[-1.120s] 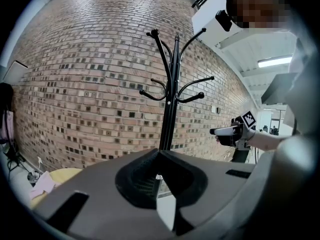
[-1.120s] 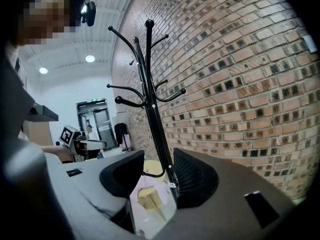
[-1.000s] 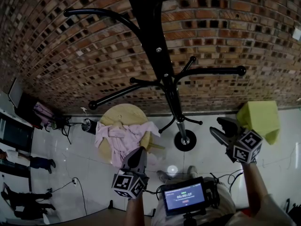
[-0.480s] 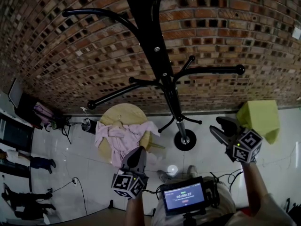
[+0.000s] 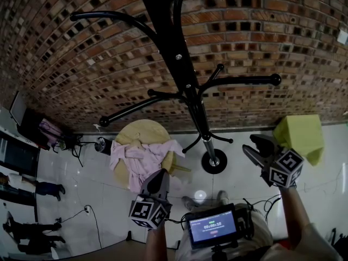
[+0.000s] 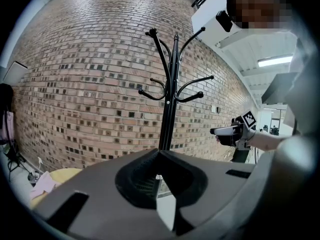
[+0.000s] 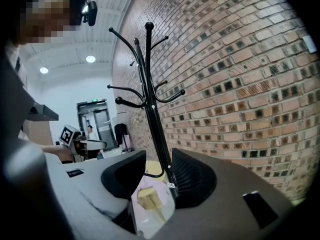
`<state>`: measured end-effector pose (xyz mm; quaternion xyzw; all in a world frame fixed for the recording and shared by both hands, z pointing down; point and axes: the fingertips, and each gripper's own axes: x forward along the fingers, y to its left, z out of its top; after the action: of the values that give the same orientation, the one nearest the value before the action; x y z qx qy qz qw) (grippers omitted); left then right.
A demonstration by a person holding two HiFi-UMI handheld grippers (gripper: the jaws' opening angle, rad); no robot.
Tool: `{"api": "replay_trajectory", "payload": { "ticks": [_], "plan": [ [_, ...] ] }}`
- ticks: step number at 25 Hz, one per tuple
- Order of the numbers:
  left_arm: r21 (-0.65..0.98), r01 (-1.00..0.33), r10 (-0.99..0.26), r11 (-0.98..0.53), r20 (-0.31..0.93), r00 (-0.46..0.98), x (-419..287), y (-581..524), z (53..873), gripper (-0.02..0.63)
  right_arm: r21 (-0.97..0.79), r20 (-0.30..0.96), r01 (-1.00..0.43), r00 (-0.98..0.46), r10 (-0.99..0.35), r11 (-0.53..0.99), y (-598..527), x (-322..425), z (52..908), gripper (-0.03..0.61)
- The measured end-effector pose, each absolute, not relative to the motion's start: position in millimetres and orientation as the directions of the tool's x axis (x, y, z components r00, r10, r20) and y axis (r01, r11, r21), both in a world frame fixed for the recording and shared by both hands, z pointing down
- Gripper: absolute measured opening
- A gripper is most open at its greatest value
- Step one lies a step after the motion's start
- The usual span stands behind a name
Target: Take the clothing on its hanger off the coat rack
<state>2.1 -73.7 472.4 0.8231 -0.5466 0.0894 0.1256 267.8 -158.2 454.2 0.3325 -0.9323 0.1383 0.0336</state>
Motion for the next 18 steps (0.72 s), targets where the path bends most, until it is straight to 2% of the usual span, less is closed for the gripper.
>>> {"api": "replay_trajectory", "payload": {
  "ticks": [18],
  "plan": [
    [0.111, -0.914, -0.867, -0.39, 0.292, 0.405, 13, -70, 470, -0.015, -0.235, 0.158, -0.629, -0.777, -0.609, 0.741, -151, 269, 454, 0.15]
  ]
}}
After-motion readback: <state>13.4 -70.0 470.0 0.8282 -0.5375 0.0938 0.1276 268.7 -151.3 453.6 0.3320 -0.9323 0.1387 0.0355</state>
